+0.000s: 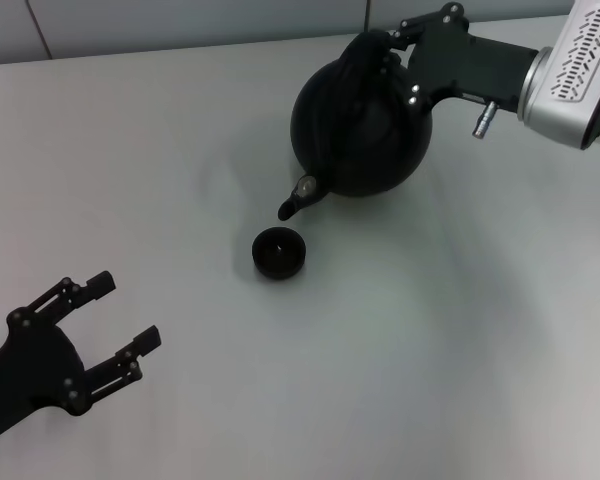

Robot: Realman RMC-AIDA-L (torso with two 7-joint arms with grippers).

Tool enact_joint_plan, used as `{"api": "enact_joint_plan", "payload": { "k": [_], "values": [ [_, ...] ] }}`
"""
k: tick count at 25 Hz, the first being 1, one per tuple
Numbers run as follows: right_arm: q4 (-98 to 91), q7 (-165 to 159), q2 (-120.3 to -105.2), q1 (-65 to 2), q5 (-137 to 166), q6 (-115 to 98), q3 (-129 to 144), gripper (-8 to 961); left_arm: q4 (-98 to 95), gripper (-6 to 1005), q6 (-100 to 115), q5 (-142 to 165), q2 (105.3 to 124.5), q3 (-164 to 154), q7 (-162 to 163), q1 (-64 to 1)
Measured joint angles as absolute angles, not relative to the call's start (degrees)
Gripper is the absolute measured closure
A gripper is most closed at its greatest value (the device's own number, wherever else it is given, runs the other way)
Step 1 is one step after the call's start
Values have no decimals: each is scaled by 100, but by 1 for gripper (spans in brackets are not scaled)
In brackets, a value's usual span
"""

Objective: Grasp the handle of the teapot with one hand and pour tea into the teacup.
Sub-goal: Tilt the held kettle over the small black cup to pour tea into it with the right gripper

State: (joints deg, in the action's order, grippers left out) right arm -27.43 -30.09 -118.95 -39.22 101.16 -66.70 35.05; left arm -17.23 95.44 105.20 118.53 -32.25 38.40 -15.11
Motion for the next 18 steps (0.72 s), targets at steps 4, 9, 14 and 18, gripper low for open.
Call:
{"api": "enact_joint_plan", "payload": {
  "k": [4, 9, 14, 18],
  "values": [
    [-2743, -2903, -11898, -3956, 10116, -6669, 3511, 876, -1717, 197, 9543, 10520, 11859, -3226, 3841, -1519],
    [-2739, -2683, -11906, -3989, 10110, -6689, 3523, 875, -1713, 198, 9567, 10514, 11862, -3225, 3860, -1544],
    [-2720, -2510, -11908, -3991, 10105, -6703, 3648, 875, -1634, 198, 9555, 10511, 11864, -3225, 3845, -1584],
    [-2732, -2434, -11917, -3980, 10105, -6713, 3741, 876, -1626, 198, 9544, 10511, 11863, -3225, 3842, -1591]
  ]
}}
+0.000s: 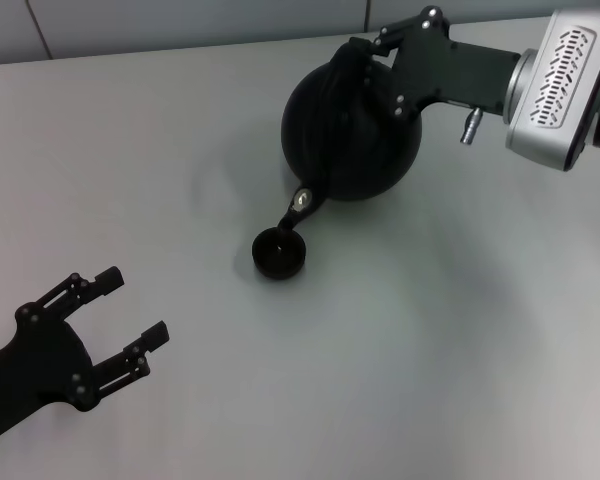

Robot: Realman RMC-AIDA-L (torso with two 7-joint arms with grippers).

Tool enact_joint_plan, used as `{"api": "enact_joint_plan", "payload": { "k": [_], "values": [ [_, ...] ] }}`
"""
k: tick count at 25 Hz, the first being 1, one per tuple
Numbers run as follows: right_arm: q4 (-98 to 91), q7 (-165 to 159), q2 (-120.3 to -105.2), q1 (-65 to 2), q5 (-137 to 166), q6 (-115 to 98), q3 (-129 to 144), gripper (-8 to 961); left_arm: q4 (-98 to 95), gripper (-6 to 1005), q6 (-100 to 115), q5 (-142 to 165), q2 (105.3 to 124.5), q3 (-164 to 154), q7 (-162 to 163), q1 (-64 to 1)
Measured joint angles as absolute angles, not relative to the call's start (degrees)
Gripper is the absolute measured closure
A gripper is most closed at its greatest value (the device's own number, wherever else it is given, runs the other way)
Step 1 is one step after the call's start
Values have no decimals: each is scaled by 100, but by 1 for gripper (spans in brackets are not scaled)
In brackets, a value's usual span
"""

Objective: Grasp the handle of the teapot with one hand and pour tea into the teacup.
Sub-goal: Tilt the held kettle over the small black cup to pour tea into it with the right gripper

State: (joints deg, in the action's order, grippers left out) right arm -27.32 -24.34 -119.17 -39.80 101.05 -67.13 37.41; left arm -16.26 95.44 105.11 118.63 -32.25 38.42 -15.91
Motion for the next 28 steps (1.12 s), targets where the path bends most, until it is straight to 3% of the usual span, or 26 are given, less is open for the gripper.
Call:
{"api": "enact_joint_plan", "payload": {
  "k": [28],
  "values": [
    [-2718, -1917, -11935, -3993, 9948, -6838, 3834, 876, -1568, 198, 9544, 10436, 11864, -3226, 3841, -1626]
  ]
}}
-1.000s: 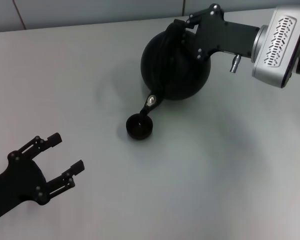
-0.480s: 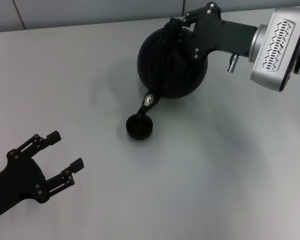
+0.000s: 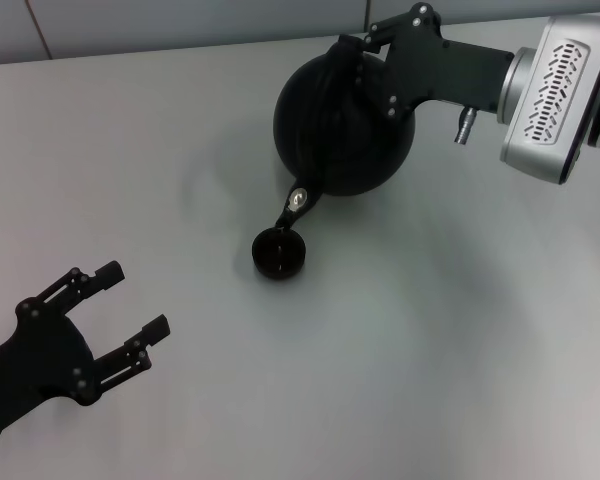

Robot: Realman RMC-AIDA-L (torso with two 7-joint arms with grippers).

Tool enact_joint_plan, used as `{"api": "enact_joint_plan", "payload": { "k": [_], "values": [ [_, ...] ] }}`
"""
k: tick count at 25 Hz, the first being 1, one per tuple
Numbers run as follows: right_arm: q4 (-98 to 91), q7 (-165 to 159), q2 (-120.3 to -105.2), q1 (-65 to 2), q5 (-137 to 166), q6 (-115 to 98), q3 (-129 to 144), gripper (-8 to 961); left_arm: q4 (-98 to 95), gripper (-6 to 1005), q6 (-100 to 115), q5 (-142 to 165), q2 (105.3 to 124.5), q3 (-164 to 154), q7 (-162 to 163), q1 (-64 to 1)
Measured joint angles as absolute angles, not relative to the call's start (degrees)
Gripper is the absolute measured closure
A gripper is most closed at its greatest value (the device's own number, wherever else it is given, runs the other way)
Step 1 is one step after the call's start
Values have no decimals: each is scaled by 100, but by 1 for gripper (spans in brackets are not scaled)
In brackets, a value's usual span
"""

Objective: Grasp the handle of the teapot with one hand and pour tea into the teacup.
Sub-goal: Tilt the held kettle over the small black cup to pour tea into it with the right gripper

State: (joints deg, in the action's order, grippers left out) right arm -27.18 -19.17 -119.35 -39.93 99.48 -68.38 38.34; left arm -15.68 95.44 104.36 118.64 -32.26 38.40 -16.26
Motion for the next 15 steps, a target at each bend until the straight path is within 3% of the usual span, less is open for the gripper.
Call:
{"api": "enact_joint_plan", "payload": {
  "k": [15],
  "values": [
    [-2867, -1906, -11956, -3941, 9948, -6840, 4038, 876, -1494, 197, 9540, 10432, 11864, -3225, 3841, -1620]
  ]
}}
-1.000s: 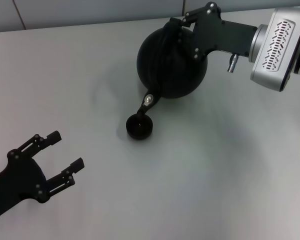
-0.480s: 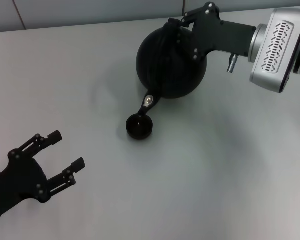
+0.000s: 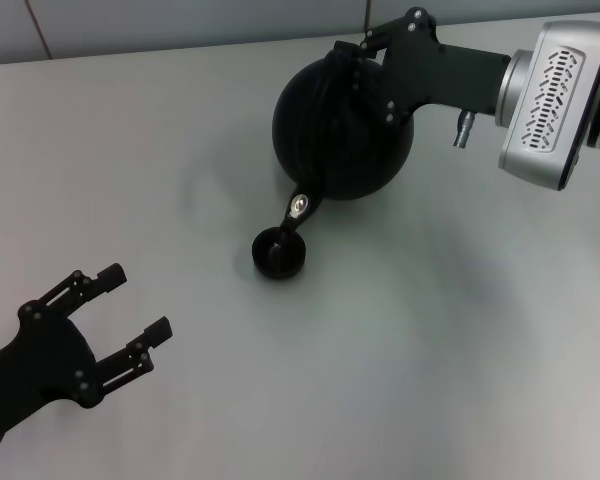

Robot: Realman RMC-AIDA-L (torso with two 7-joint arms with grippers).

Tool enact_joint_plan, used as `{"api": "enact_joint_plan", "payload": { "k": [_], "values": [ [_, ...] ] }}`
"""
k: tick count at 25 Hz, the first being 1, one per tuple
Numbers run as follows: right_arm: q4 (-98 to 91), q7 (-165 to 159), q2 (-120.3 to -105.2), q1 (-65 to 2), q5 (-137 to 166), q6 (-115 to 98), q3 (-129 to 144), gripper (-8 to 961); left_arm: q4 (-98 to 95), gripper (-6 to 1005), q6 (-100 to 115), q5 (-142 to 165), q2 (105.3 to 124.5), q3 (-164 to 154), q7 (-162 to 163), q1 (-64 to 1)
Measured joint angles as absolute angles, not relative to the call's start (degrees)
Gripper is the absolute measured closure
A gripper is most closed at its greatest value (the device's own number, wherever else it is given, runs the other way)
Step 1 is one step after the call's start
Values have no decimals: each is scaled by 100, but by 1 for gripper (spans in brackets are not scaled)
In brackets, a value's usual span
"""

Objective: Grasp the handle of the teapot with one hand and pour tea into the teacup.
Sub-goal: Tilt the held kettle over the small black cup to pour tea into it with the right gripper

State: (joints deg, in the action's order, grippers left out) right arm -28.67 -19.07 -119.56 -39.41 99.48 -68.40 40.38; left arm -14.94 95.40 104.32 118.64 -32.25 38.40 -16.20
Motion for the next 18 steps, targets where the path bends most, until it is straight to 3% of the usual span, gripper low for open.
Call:
{"api": "enact_joint_plan", "payload": {
  "k": [18],
  "values": [
    [-3258, -4905, -11922, -3577, 9942, -6928, 3987, 875, -1503, 198, 9534, 10432, 11855, -3226, 3841, -1624]
  ]
}}
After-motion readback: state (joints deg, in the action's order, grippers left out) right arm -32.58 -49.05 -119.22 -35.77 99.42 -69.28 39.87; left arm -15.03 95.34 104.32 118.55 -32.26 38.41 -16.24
